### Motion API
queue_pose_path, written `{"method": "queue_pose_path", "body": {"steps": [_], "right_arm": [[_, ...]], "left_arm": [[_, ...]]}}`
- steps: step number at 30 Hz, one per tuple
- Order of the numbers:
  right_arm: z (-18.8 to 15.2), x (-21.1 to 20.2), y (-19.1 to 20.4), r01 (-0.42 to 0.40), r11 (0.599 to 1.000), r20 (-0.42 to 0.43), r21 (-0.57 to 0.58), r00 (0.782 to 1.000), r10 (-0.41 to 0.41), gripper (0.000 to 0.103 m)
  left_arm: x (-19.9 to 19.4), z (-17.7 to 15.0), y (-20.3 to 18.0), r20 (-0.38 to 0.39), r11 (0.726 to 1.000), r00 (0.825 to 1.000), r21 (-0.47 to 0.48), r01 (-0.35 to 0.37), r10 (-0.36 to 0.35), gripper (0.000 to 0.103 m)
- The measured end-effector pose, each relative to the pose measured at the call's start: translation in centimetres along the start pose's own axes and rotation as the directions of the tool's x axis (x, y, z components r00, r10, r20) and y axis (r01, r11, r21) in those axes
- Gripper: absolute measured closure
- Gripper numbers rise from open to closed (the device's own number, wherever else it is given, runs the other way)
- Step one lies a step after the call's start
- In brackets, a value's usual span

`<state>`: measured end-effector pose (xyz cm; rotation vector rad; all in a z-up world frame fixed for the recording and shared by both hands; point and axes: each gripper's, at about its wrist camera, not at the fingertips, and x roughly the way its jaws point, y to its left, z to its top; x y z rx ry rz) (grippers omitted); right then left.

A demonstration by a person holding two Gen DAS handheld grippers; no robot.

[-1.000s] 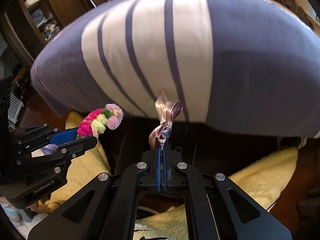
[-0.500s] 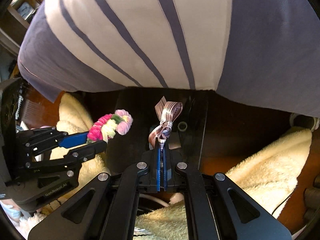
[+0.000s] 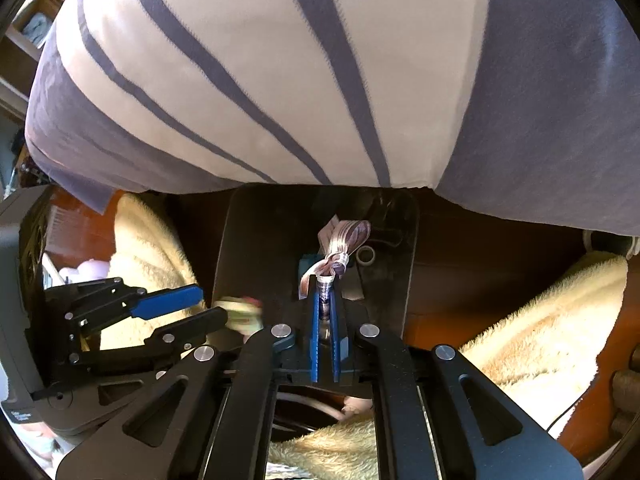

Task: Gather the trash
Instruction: 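Carry the pom-pom toy and ribbon down to the bin and open both tools, then raise both open tools back over the bed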

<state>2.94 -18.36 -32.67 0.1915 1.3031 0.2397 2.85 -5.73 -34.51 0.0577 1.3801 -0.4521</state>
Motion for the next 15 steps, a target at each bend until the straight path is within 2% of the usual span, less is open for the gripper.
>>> {"method": "queue_pose_path", "body": {"steps": [2,3,4,6,8,10,12,15], "right_arm": [[0.1,-0.5,-0.1,0.000,1.000,0.012,0.007,1.000,0.000,0.077],[0.1,-0.8,-0.1,-0.002,1.000,0.022,0.011,1.000,0.002,0.063],[0.1,-1.2,-0.2,-0.006,1.000,0.034,0.015,0.999,0.006,0.057],[0.0,-2.1,-0.3,-0.007,1.000,0.061,0.021,0.998,0.006,0.054],[-0.1,-3.1,-0.5,-0.003,1.000,0.087,0.024,0.996,0.000,0.042],[-0.2,-4.3,-0.6,0.022,0.999,0.122,0.028,0.992,-0.025,0.017],[-0.3,-5.5,-0.7,0.056,0.998,0.158,0.025,0.986,-0.059,0.010],[-0.4,-7.4,-0.8,0.104,0.995,0.219,0.010,0.970,-0.104,0.010]], "left_arm": [[-0.7,-0.1,0.2,0.018,1.000,1.000,-0.003,-0.004,0.004,0.072],[-1.0,-0.1,0.3,0.028,1.000,1.000,-0.006,-0.008,0.008,0.069],[-1.4,-0.1,0.3,0.040,1.000,0.999,-0.008,-0.013,0.013,0.066],[-2.3,-0.2,0.4,0.063,1.000,0.998,-0.012,-0.021,0.022,0.062],[-3.3,-0.3,0.5,0.090,0.999,0.995,-0.017,-0.031,0.032,0.054],[-4.5,-0.3,0.5,0.119,0.999,0.992,-0.021,-0.044,0.046,0.041],[-5.9,-0.3,0.5,0.157,0.998,0.986,-0.023,-0.061,0.063,0.030],[-8.4,-0.2,0.6,0.224,0.997,0.971,-0.029,-0.078,0.083,0.019]]}}
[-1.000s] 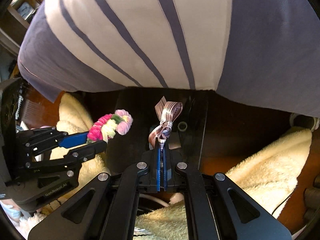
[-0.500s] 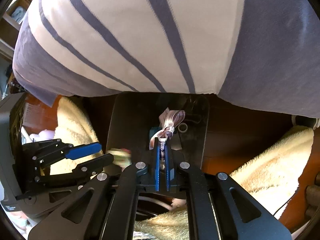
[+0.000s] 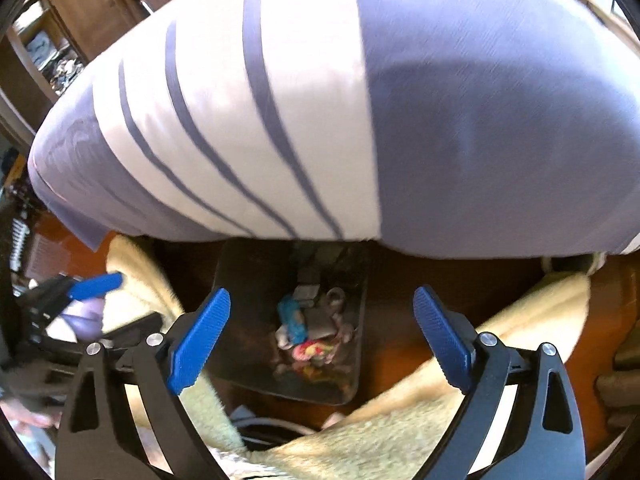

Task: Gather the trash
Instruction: 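Raise both open tools back over the bed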

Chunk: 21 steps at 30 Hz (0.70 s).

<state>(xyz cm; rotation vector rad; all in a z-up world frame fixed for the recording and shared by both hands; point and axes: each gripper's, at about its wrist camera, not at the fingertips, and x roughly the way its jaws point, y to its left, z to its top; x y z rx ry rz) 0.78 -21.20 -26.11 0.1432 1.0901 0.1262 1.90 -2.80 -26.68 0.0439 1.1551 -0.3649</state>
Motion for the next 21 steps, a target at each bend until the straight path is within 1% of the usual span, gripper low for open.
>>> {"method": "queue_pose_path", "body": {"steps": [1,3,8,10,12,16,21], "right_arm": [[0.1,-0.4,-0.1,0.007,1.000,0.013,-0.003,1.000,-0.007,0.010],[0.5,-1.5,-0.2,0.011,1.000,0.046,-0.007,0.999,-0.010,0.010],[1.9,-4.4,-0.2,0.005,1.000,0.134,-0.022,0.991,-0.002,0.009],[2.8,-5.7,0.0,-0.023,0.999,0.174,-0.026,0.984,0.027,0.010],[3.6,-6.5,0.1,-0.025,0.999,0.211,-0.030,0.977,0.031,0.009],[5.7,-7.5,0.1,0.004,0.999,0.267,-0.038,0.964,0.006,0.010],[8.7,-8.3,0.2,0.039,0.997,0.298,-0.063,0.954,-0.018,0.010]], "left_arm": [[-0.7,0.2,0.1,0.019,1.000,1.000,0.001,-0.002,0.002,0.016],[-2.2,0.7,0.2,0.061,1.000,0.998,0.004,-0.015,0.015,0.014],[-5.4,2.3,0.1,0.155,0.999,0.987,0.018,-0.051,0.048,0.013],[-6.2,3.0,0.0,0.180,0.998,0.982,0.024,-0.061,0.056,0.013],[-6.9,3.7,0.1,0.202,0.997,0.977,0.032,-0.076,0.068,0.013],[-8.0,5.8,0.4,0.235,0.994,0.968,0.043,-0.097,0.084,0.013],[-9.1,8.8,0.7,0.273,0.992,0.957,0.052,-0.118,0.099,0.013]]}}
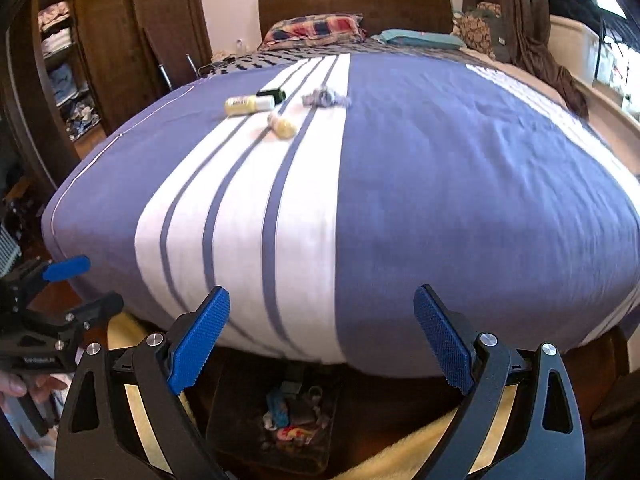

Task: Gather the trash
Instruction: 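Raise both open tools back over the bed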

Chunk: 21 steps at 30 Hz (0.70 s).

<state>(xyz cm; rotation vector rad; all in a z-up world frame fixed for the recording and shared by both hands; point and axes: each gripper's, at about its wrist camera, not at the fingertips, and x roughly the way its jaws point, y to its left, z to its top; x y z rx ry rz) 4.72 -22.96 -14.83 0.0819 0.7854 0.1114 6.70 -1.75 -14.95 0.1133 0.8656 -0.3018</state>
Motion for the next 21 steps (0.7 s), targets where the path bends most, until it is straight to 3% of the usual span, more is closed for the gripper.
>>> {"method": "queue_pose_path", "body": {"steps": [12,21], "right_arm": [[6.6,4.0,-1.8,0.068,0.997,0.022,0.021,0.997,-0.069,0.010],[12.2,9.7,-2.4,0.048,0.998,0.016,0.028,0.999,-0.049,0.010]], "left_arm": [[4.1,7.8,0.7,0.043,1.000,0.999,0.000,-0.028,0.028,0.013],[8.6,11.7,2.2,0.015,0.999,0.999,-0.006,-0.048,0.048,0.013]]}}
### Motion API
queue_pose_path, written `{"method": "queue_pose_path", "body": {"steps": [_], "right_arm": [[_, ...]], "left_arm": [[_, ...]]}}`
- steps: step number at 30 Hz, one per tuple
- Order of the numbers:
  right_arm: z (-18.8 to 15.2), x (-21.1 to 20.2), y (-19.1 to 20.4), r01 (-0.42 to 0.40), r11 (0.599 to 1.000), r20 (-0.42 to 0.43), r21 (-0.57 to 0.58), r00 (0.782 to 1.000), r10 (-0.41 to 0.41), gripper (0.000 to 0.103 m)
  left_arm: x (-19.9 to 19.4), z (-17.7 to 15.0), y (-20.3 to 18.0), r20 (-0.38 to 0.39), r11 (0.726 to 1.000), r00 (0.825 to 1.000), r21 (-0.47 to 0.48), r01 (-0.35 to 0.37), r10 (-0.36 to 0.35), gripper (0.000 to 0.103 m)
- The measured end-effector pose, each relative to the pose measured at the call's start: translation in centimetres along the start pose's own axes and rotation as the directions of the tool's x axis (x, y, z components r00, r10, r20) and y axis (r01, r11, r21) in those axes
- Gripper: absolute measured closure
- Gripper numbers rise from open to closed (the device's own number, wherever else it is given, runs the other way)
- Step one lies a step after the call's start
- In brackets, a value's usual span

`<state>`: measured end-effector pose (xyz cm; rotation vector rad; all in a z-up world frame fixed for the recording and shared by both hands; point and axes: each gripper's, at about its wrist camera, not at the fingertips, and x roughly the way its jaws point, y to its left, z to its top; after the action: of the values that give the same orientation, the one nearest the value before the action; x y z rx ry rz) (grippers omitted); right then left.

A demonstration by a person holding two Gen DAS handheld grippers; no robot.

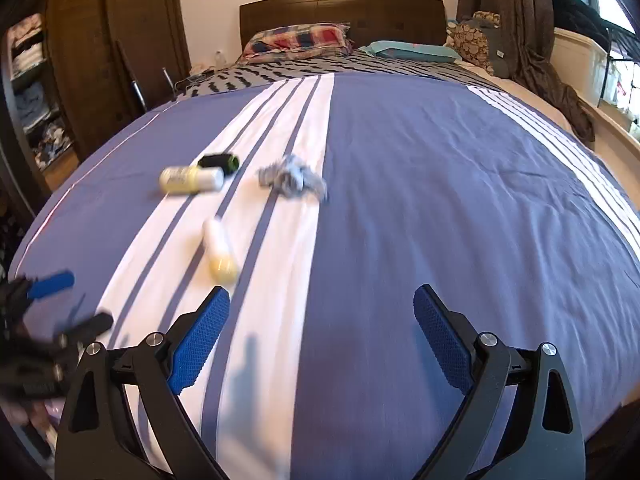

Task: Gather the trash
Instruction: 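Raise both open tools back over the bed, then grasp the cream tube with the left tool while the right tool grasps the grey sock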

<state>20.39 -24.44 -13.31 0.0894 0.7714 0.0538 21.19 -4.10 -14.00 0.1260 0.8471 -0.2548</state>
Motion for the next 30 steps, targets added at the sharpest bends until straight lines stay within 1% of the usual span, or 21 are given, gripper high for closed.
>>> {"method": "queue_pose_path", "body": {"steps": [2,4,6,9,12,14,15,16,17,19,21,24,30], "right_arm": [[1.6,1.7,0.2,-0.008,1.000,-0.011,-0.003,1.000,0.008,0.010],[3.2,3.7,0.4,-0.007,1.000,-0.025,-0.010,1.000,0.007,0.015],[4.9,5.8,0.5,-0.017,1.000,-0.042,-0.004,0.999,0.016,0.016],[6.5,8.4,0.9,-0.026,1.000,-0.067,0.003,0.997,0.027,0.018],[7.7,10.3,1.4,-0.052,0.999,-0.102,0.006,0.993,0.052,0.024],[8.4,11.4,1.8,-0.053,0.999,-0.120,-0.008,0.991,0.052,0.031],[8.7,11.9,2.1,-0.051,0.998,-0.130,-0.021,0.990,0.048,0.044],[8.9,12.3,2.3,-0.050,0.998,-0.138,-0.033,0.989,0.045,0.059],[9.0,12.4,2.4,-0.049,0.998,-0.137,-0.037,0.990,0.044,0.065],[9.1,12.1,2.3,-0.058,0.997,-0.129,-0.045,0.990,0.052,0.071],[9.0,11.7,2.0,-0.051,0.997,-0.119,-0.053,0.992,0.045,0.073],[9.3,10.6,0.6,-0.014,0.999,-0.088,-0.041,0.996,0.010,0.073],[9.2,9.0,-2.6,0.011,1.000,-0.057,0.006,0.998,-0.011,0.073]], "left_arm": [[0.7,0.4,0.0,-0.007,1.000,1.000,-0.003,0.003,-0.003,0.013],[1.4,1.0,0.1,-0.010,1.000,1.000,-0.009,0.009,-0.009,0.013],[1.8,1.4,0.0,-0.011,1.000,1.000,-0.011,0.017,-0.018,0.013],[2.3,2.1,-0.4,-0.011,1.000,0.999,-0.005,0.029,-0.029,0.013],[2.4,2.6,-0.9,-0.005,0.999,0.999,0.005,0.047,-0.047,0.013],[2.5,3.1,-1.3,-0.002,0.998,0.998,0.010,0.055,-0.055,0.013],[2.5,3.4,-1.6,0.000,0.998,0.998,0.014,0.063,-0.063,0.013],[2.6,3.6,-1.9,0.003,0.997,0.998,0.020,0.068,-0.068,0.013],[2.6,3.8,-2.2,0.004,0.997,0.997,0.024,0.072,-0.072,0.013],[2.8,4.3,-2.9,0.006,0.996,0.996,0.034,0.084,-0.084,0.013],[3.2,4.7,-3.5,0.005,0.995,0.996,0.041,0.093,-0.093,0.013],[3.8,5.4,-4.5,0.003,0.993,0.994,0.045,0.113,-0.113,0.013],[5.7,6.6,-6.4,-0.017,0.989,0.989,0.019,0.146,-0.146,0.014]]}}
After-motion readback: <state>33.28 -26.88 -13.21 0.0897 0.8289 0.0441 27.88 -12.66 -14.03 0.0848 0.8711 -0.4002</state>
